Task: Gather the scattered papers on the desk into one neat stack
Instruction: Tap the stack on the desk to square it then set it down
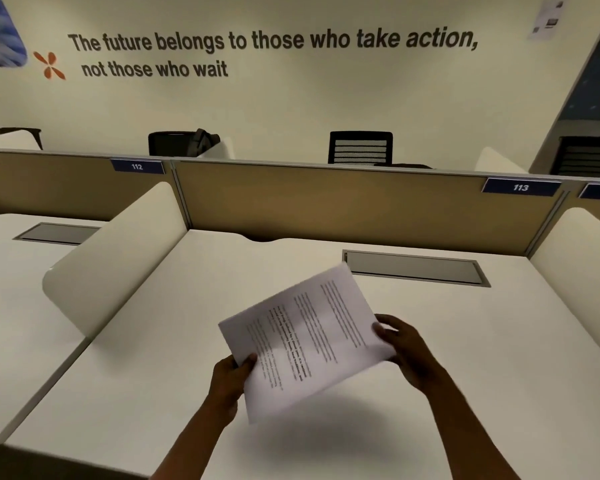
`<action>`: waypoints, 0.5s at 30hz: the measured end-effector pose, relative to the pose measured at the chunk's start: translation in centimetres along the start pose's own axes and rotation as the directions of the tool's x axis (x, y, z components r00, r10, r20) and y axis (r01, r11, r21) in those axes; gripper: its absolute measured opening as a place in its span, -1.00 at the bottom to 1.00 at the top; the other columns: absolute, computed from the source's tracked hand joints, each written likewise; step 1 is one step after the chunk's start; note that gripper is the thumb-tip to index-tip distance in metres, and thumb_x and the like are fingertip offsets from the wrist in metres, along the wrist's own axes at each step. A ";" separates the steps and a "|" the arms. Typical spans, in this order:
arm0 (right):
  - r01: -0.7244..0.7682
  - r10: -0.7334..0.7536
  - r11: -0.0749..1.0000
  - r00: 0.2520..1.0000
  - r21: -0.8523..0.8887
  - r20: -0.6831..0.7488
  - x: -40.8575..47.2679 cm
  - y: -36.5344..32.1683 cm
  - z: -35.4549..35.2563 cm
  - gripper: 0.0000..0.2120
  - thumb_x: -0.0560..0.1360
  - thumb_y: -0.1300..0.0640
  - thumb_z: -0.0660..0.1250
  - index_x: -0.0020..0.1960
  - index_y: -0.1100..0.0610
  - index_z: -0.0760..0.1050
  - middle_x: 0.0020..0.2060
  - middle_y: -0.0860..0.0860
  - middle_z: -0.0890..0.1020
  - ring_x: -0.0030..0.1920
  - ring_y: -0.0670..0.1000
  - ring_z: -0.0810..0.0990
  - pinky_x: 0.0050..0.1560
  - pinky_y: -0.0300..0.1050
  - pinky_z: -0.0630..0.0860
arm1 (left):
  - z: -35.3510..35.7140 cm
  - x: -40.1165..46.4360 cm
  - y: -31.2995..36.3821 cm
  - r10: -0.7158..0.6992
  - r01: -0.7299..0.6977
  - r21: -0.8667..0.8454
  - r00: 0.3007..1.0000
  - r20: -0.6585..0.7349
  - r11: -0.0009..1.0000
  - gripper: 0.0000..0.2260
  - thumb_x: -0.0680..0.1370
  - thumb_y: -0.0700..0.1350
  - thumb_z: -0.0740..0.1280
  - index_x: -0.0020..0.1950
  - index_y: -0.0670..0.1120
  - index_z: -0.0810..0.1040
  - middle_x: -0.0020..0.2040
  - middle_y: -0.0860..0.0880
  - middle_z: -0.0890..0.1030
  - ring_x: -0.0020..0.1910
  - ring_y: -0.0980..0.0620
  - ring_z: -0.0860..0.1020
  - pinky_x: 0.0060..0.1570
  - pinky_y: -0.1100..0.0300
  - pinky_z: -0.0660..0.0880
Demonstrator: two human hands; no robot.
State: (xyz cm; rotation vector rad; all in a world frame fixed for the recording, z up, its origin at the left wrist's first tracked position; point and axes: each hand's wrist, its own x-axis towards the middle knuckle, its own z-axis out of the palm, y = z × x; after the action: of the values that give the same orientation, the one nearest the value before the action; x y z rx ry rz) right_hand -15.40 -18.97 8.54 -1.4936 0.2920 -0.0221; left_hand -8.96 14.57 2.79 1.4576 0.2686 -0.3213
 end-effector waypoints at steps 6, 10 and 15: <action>-0.111 0.044 0.960 0.966 0.257 0.253 -0.5 1.2 5.1 -0.29 0.34 -0.32 0.40 0.41 -0.06 0.38 0.22 0.24 0.60 0.22 0.31 0.58 0.15 0.23 0.52 | 0.0 -1.1 -0.2 -0.141 0.114 -0.344 0.988 -0.055 0.932 -0.85 0.57 -0.19 0.34 0.14 -0.14 0.57 0.06 -0.15 0.67 0.03 -0.12 0.63 -0.05 0.03 0.57; -0.087 0.049 0.983 0.974 0.163 0.222 -0.1 1.6 12.8 -0.49 0.48 -0.19 0.32 0.38 -0.10 0.36 0.15 0.15 0.64 0.11 0.25 0.65 0.03 0.20 0.62 | 0.3 -1.4 -0.5 -0.161 0.103 -0.430 0.982 -0.101 0.897 -0.82 0.56 -0.20 0.36 0.17 -0.15 0.55 0.10 -0.17 0.65 0.05 -0.14 0.62 0.00 -0.02 0.58; -0.041 0.042 0.999 0.996 0.014 -0.076 3.7 3.7 18.4 -0.54 0.56 0.15 0.31 0.39 -0.15 0.29 0.27 -0.02 0.56 0.18 0.03 0.58 0.08 0.15 0.63 | -1.1 0.5 -0.2 -0.193 0.110 -0.454 0.971 -0.141 0.884 -0.74 0.53 -0.24 0.38 0.22 -0.20 0.53 0.08 -0.16 0.66 0.02 -0.15 0.64 -0.18 0.04 0.64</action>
State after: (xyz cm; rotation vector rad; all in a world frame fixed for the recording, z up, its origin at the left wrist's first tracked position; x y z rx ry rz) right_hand -8.63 -1.36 5.17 -1.4765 0.3843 -0.0479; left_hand -8.55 15.59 2.29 1.0133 0.5703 -0.2325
